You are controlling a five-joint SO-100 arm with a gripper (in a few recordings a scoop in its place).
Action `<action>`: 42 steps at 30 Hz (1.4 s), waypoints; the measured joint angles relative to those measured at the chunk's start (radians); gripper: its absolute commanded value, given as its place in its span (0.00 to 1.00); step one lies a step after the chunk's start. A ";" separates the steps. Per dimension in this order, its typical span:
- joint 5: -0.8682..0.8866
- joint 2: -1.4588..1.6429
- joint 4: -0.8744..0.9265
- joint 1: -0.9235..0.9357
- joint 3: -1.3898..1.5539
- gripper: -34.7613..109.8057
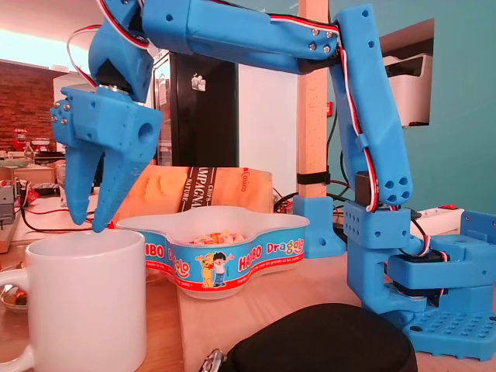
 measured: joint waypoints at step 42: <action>-0.350 1.940 -1.150 -0.339 1.736 0.32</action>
